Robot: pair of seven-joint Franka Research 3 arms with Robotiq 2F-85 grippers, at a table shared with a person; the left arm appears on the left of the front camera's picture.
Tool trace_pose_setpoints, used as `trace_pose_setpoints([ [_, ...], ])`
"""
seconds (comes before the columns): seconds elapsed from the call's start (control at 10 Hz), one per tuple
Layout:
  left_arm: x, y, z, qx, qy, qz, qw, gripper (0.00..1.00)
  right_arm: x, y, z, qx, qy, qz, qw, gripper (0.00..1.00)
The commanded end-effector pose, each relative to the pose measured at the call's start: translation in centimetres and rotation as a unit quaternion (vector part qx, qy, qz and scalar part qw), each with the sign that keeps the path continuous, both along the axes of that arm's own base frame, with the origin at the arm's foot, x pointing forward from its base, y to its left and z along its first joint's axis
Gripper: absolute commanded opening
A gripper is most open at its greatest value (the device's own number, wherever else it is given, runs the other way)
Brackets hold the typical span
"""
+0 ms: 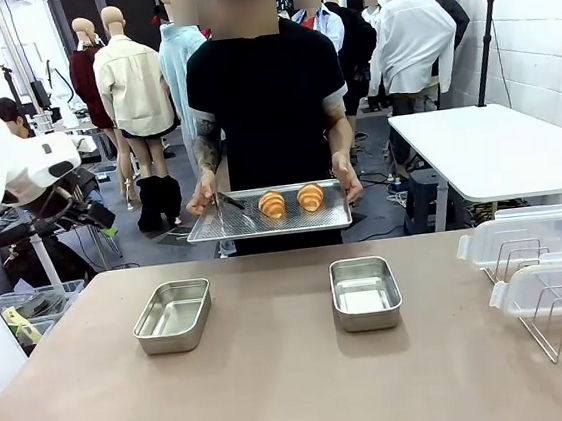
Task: Place the bread in airtight containers.
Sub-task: Lift both Airtight Container.
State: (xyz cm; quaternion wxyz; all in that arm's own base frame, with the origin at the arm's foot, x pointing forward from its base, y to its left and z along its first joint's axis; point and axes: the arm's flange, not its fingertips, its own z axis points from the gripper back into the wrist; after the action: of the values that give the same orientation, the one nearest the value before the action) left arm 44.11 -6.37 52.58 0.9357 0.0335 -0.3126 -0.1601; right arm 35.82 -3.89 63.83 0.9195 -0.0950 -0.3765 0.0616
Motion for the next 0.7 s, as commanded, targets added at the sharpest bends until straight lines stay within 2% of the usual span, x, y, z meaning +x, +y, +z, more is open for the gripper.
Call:
trace_pose_setpoints([
  [0.0, 1.0, -1.2, -0.3, -0.012, 0.025, 0.036, 0.999, 1.0, 5.8, 5.6, 1.1, -0.012, 0.072, 0.089, 0.993, 1.0],
  [0.1, 1.4, -1.4, -0.8, -0.037, 0.035, 0.057, 0.997, 1.0, 8.7, 9.5, 0.3, -0.02, 0.11, 0.123, 0.986, 1.0],
  [0.3, 3.1, -1.9, -2.7, -0.053, 0.085, 0.088, 0.991, 1.0, 13.2, 15.1, -3.3, -0.015, 0.21, 0.127, 0.969, 1.0],
  [0.5, 4.8, -1.7, -5.0, -0.085, 0.129, 0.115, 0.981, 1.0, 14.9, 17.9, -7.4, -0.023, 0.278, 0.144, 0.95, 1.0],
  [0.6, 5.9, -1.4, -6.2, -0.1, 0.141, 0.118, 0.978, 1.0, 15.5, 18.7, -8.7, 0.001, 0.259, 0.119, 0.958, 1.0],
])
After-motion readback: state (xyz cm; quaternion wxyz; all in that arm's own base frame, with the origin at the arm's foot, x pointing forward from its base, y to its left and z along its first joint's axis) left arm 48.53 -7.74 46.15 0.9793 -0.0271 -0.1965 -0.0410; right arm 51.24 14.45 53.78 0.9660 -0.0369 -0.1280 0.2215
